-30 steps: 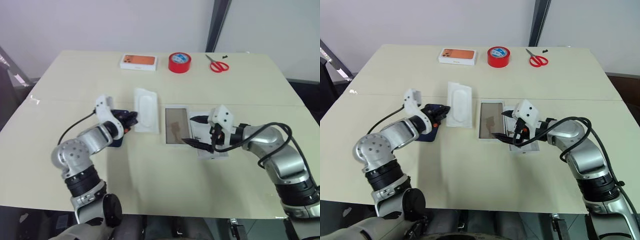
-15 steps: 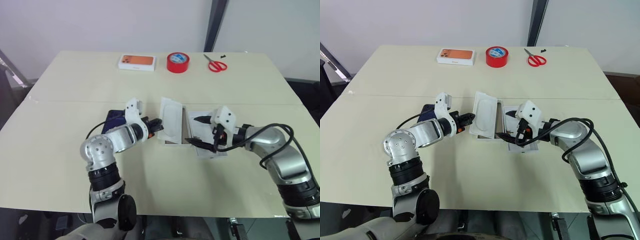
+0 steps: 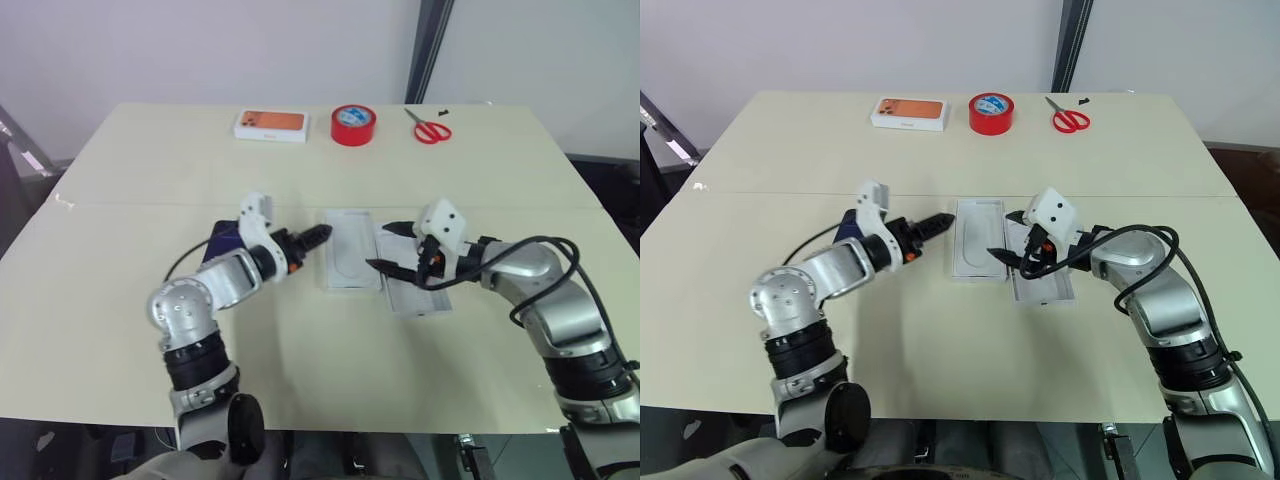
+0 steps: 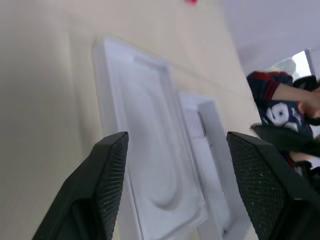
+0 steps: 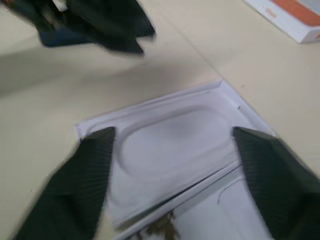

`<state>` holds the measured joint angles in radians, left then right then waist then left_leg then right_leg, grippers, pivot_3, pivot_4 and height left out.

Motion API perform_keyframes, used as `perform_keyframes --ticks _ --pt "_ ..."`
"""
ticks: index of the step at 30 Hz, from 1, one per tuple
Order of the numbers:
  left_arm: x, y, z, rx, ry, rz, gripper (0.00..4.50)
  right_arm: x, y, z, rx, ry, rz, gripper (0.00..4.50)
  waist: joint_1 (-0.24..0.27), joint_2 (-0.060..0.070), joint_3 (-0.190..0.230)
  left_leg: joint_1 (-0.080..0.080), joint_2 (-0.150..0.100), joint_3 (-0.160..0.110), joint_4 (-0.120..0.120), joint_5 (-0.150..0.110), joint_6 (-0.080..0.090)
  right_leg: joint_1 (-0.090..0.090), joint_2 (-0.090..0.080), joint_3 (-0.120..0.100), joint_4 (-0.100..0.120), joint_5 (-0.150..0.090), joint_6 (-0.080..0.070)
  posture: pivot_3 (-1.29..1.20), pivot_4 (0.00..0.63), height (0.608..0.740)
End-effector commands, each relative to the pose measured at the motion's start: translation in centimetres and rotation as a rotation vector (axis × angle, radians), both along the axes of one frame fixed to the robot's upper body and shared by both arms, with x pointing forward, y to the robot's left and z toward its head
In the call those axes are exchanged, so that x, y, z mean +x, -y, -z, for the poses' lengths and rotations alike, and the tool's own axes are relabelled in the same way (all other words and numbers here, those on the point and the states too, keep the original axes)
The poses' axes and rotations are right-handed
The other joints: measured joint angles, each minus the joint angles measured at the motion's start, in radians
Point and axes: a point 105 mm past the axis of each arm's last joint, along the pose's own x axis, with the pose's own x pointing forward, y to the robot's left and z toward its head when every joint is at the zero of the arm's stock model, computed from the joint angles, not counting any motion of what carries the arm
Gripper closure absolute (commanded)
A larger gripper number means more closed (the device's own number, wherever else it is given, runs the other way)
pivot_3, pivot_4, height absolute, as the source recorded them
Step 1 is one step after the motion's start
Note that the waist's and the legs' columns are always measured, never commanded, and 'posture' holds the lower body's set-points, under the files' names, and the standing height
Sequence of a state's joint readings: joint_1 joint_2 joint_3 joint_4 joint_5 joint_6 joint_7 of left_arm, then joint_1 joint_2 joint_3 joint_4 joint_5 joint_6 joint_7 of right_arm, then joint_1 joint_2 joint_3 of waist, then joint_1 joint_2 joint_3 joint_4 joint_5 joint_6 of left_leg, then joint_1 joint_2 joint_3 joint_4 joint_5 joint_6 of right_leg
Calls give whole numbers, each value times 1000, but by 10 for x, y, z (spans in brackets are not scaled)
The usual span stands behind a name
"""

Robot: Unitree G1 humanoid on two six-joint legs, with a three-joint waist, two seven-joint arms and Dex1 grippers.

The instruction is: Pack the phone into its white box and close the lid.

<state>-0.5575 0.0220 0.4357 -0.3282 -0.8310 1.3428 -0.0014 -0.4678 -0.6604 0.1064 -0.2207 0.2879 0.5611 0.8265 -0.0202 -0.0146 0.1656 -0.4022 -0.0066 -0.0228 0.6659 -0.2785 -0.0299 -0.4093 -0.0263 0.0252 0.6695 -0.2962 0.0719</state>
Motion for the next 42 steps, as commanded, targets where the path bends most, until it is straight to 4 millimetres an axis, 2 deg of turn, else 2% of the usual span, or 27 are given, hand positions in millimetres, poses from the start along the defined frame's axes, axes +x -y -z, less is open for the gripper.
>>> perform_keyframes --ticks 1,4,5,10,14,17,23,29,32,35,38,41,42 --pt "-3 -23 -10 100 134 -44 1208 8 -10 -7 -22 33 17 2885 2 0 0 0 0 0 0 0 0 0 0 0 0 0 0 0 150 740" --pt "-9 -42 -6 245 223 -34 1208 20 -19 -3 -69 56 55 4382 7 0 0 0 0 0 -1 0 -1 0 -1 0 -1 0 0 0 150 740" --pt "-11 -44 -5 286 248 -20 1208 23 -21 -2 -77 62 65 4481 7 0 0 0 0 0 0 0 -1 0 -1 0 -1 0 0 0 150 740" --pt "-37 -52 7 470 396 140 1208 48 -40 7 -157 92 109 4481 5 0 0 -1 -1 0 -1 1 -2 0 -3 0 -3 0 0 0 150 740" --pt "-56 -52 20 498 404 259 1208 68 -47 20 -267 129 154 4481 5 1 0 -1 -1 0 -2 -1 1 -1 -3 0 -3 0 -1 0 150 740" --pt "-63 -51 24 486 400 287 1208 84 -50 24 -297 169 200 4481 5 1 0 -2 -1 0 -2 -1 2 -1 -4 0 -3 0 -1 0 150 740" --pt "-69 -44 25 461 405 293 1208 98 -50 32 -374 244 239 4481 4 1 0 -3 -1 0 -2 -1 2 -3 -4 -1 -3 0 -1 0 150 740" --pt "-73 -41 27 445 400 289 1208 96 -50 30 -373 299 223 4481 0 1 0 -3 -1 0 -2 -1 2 -3 -3 -1 -1 0 -1 0 150 740" --pt "-73 -39 28 440 396 289 1208 87 -53 25 -334 309 172 4481 1 1 0 -3 -1 0 -2 -1 2 -3 -3 -1 -1 0 -1 0 150 740" --pt "-72 -41 29 440 390 279 1208 67 -58 12 -229 277 66 4481 2 1 0 -3 -1 0 -2 -1 2 -3 -3 -1 -1 0 -1 0 150 740" --pt "-72 -48 29 446 381 264 1208 26 -53 10 -117 77 -118 4481 8 1 0 -3 -1 0 -2 -2 3 -3 -3 -1 -1 0 0 0 150 740" --pt "-72 -51 29 449 380 261 1208 -12 -43 22 -184 -10 -263 3612 9 1 0 -3 -1 -2 -2 -2 4 -1 -4 -2 -4 0 0 0 150 740" --pt "-73 -51 29 448 383 265 1208 -21 -41 26 -198 -29 -287 3147 8 1 0 -2 -1 -2 -2 -2 4 0 -4 -3 -4 0 -1 0 150 740"
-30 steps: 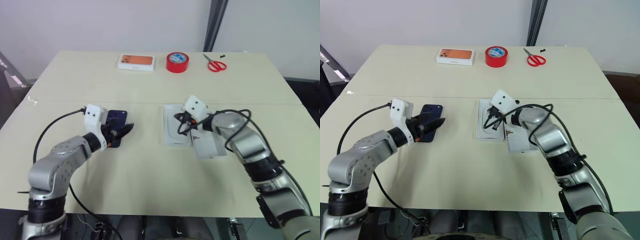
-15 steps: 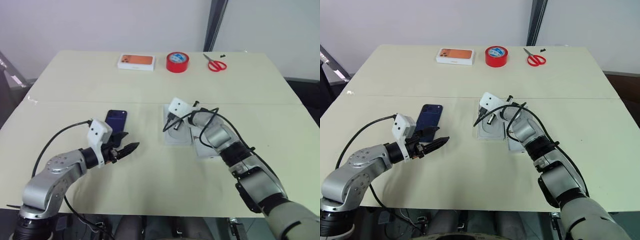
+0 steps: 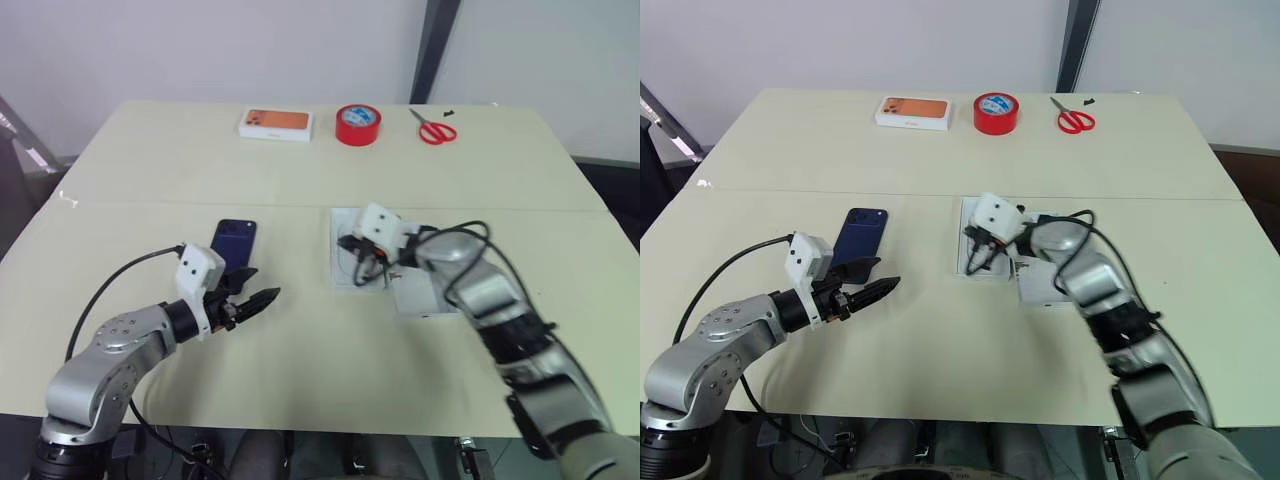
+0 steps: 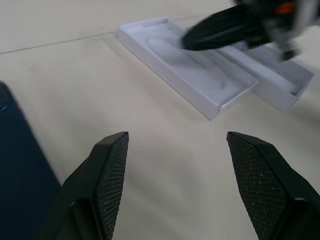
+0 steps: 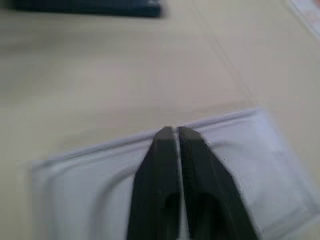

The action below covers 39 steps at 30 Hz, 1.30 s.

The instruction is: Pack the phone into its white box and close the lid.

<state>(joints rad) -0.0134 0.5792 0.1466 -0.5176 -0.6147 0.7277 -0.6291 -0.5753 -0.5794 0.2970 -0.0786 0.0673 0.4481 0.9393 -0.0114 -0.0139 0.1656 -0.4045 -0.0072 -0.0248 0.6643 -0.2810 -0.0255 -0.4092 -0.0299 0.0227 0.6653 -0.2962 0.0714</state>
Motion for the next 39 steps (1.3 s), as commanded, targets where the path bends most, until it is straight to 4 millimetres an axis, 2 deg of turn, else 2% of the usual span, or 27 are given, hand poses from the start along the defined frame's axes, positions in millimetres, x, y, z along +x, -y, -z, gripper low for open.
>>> perform_keyframes --ticks 1,4,7,11,14,19,27,33,36,39 --pt "-2 0 -13 -7 59 24 1208 -35 -3 2 -18 -63 -133 2630 -2 0 0 0 0 0 0 0 0 0 0 0 0 0 0 0 150 740" --pt "-4 3 -14 3 70 55 1208 -44 -1 13 -52 -84 -139 1103 -11 0 0 1 1 0 0 0 0 0 0 1 1 0 0 0 150 740" --pt "-12 9 -15 30 97 126 1208 -38 2 26 -87 -76 -88 1103 -8 0 0 2 1 0 0 0 0 0 1 1 2 0 0 0 150 740" --pt "-21 11 -13 54 94 183 1208 -30 3 32 -90 -63 -48 1103 -2 0 0 1 1 1 0 0 0 1 0 1 0 0 0 0 150 740" --pt "-21 7 -8 82 82 170 1208 -32 1 33 -85 -64 -72 1981 -2 0 0 1 1 0 0 0 0 0 0 1 0 0 0 0 150 740" --pt "-17 -4 -6 97 79 118 1208 -37 -11 30 -58 -38 -124 4458 -3 0 0 1 1 0 0 0 0 0 0 1 0 0 0 0 150 740" --pt "-14 -35 -11 93 84 -14 1208 -54 -42 23 -36 3 -192 4458 -5 0 0 1 1 0 0 0 0 0 1 0 1 0 0 0 150 740" --pt "-16 -45 -10 98 73 -51 1208 -55 -46 24 -29 -15 -202 4458 -1 0 0 1 1 0 0 0 0 0 -1 0 0 0 0 0 150 740" --pt "-16 -49 -11 89 76 -72 1208 -60 -48 17 13 -37 -234 3508 -2 0 0 1 1 0 0 0 0 0 -1 0 0 0 -1 0 150 740" --pt "-11 -58 -16 64 82 -132 1208 -53 -52 -2 107 -20 -214 1922 -6 0 0 1 1 0 0 0 0 0 0 0 0 0 -1 0 150 740"
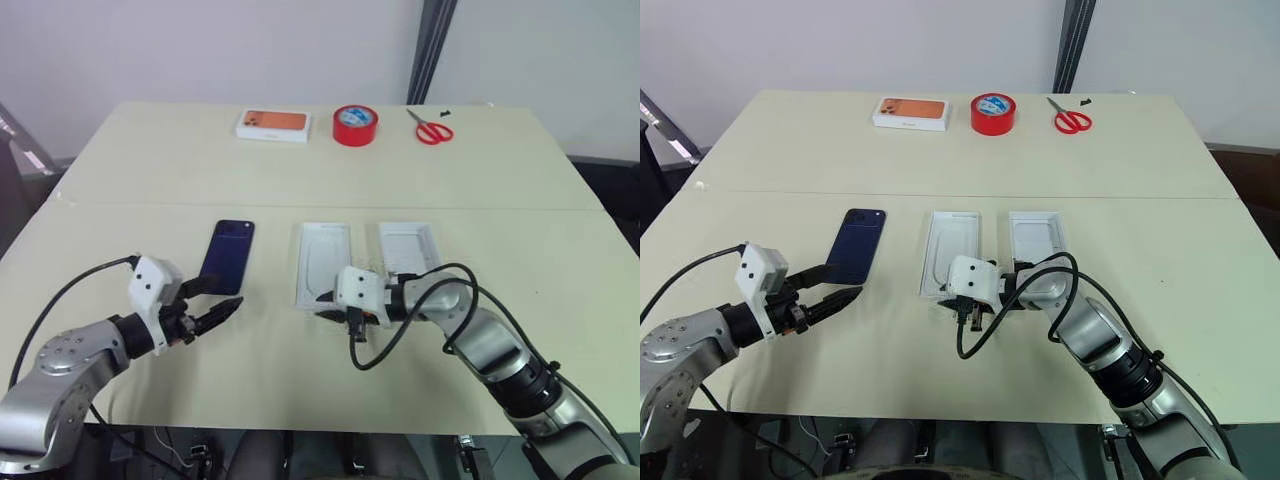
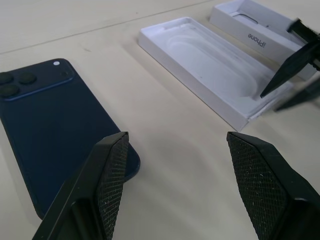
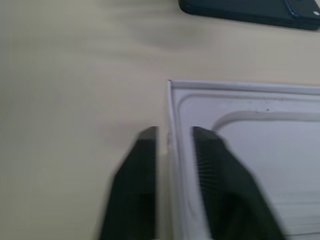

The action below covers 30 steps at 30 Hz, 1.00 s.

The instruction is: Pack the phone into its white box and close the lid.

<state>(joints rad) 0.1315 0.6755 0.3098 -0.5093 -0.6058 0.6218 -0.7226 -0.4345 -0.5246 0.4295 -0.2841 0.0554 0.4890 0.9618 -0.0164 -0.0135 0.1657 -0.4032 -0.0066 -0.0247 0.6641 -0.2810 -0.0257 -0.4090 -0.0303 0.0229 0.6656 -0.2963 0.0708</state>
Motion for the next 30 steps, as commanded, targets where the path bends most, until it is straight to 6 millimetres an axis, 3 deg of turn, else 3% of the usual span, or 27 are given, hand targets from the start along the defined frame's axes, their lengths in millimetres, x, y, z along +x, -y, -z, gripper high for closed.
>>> perform_keyframes --ticks 1,6,8,9,11,13,20,25,30 --pt "6 -14 -14 -29 43 -82 1208 7 -8 -39 140 55 7 1502 -2 0 0 0 0 0 0 0 0 0 0 0 0 0 0 0 150 740" --pt "34 -52 -17 -134 -18 -356 1208 30 -30 -63 224 45 82 1502 -1 0 0 0 0 0 0 0 0 0 1 0 2 0 0 0 150 740" --pt "44 -69 -11 -139 -69 -475 1208 40 -43 -64 225 24 120 2029 -1 -1 0 0 0 0 0 0 0 0 1 0 2 0 0 0 150 740" --pt "49 -75 -11 -166 -86 -517 646 44 -50 -64 207 42 123 2325 -2 -1 0 0 0 0 0 0 0 -1 1 0 2 0 0 0 150 740" --pt "55 -79 -13 -237 -117 -566 0 51 -63 -63 181 65 134 3306 -2 -1 0 -1 0 0 0 0 0 -2 1 0 2 0 0 0 150 740" --pt "62 -80 -14 -280 -157 -596 0 57 -75 -61 145 97 137 4332 -2 -1 -1 -2 -1 0 1 0 -1 -3 1 -1 2 0 0 0 150 740" --pt "81 -79 1 -360 -358 -642 0 70 -103 -41 -5 248 158 4431 -5 -2 -1 -4 -2 0 1 1 -2 -7 1 0 6 0 0 0 150 740" --pt "84 -56 21 -342 -543 -553 0 64 -114 -25 -69 260 114 4431 -5 -3 -1 -5 -2 0 1 3 -5 -11 1 0 10 0 0 0 150 740" --pt "83 -22 20 -446 -626 -374 0 59 -113 -15 -109 266 93 4431 -2 -3 -2 -5 -3 0 2 3 -6 -13 0 0 15 0 0 0 150 740"
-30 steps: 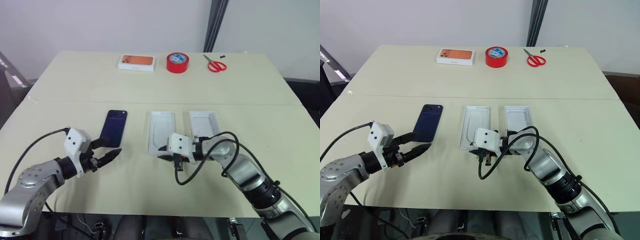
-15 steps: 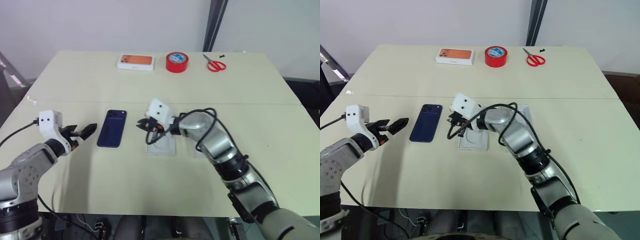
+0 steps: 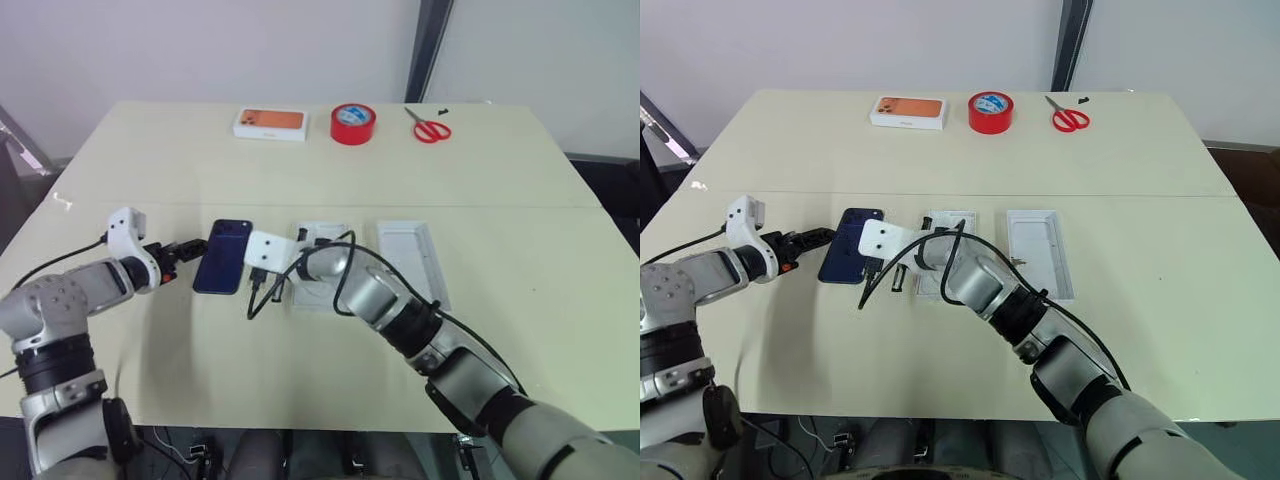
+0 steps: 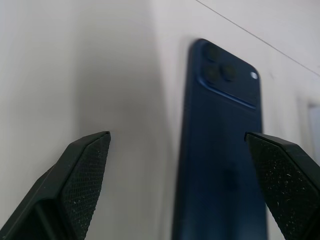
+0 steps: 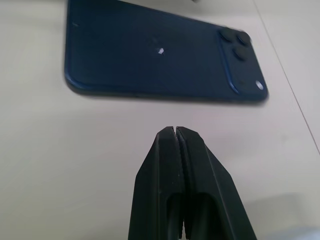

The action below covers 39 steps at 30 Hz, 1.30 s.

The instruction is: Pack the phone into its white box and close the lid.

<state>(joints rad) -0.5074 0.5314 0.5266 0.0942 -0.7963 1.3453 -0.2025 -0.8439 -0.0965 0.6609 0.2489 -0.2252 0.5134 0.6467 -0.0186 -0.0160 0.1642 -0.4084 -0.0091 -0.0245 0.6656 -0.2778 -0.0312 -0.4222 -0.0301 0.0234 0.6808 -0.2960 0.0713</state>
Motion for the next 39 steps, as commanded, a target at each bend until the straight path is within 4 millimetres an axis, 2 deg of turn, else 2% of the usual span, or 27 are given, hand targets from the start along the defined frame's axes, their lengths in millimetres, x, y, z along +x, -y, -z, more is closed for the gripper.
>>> perform_keyframes --ticks 1,7,11,17,24,27,31,39 --pt "-9 32 11 -82 -61 147 0 -5 -5 -7 8 28 -36 4431 1 0 0 0 0 0 0 0 0 0 0 0 0 0 0 0 150 740" --pt "-25 66 21 -102 -103 271 0 -6 0 -6 -17 32 -43 4431 1 0 0 0 -1 0 0 0 0 0 -1 0 0 0 0 0 150 740" --pt "-33 78 25 -106 -113 301 0 -4 5 -4 -42 39 -38 4431 3 0 0 0 -1 0 0 0 0 0 -1 0 0 0 0 0 150 740" --pt "-36 83 26 -129 -110 286 0 -3 13 -3 -87 69 -47 4431 4 0 -1 0 -1 0 0 0 0 0 -1 0 0 0 0 0 150 740" --pt "-35 83 21 -200 -78 248 0 -7 13 0 -99 78 -59 4431 4 0 -1 0 -1 0 0 0 0 0 -1 0 0 0 0 0 150 740" --pt "-32 75 18 -218 -64 206 809 -7 13 0 -98 78 -57 4500 3 0 -1 0 -1 0 0 2 -3 0 -1 0 -1 0 0 0 150 740" --pt "-30 69 16 -234 -56 171 2823 -6 16 -3 -93 82 -51 4500 0 -1 0 0 -1 0 0 3 -5 0 -1 0 -1 0 0 0 150 740" --pt "-30 59 16 -312 -37 90 2823 -7 17 -17 -68 102 -49 4500 -4 -1 0 0 0 0 0 3 -6 -1 0 1 0 0 0 0 150 740"
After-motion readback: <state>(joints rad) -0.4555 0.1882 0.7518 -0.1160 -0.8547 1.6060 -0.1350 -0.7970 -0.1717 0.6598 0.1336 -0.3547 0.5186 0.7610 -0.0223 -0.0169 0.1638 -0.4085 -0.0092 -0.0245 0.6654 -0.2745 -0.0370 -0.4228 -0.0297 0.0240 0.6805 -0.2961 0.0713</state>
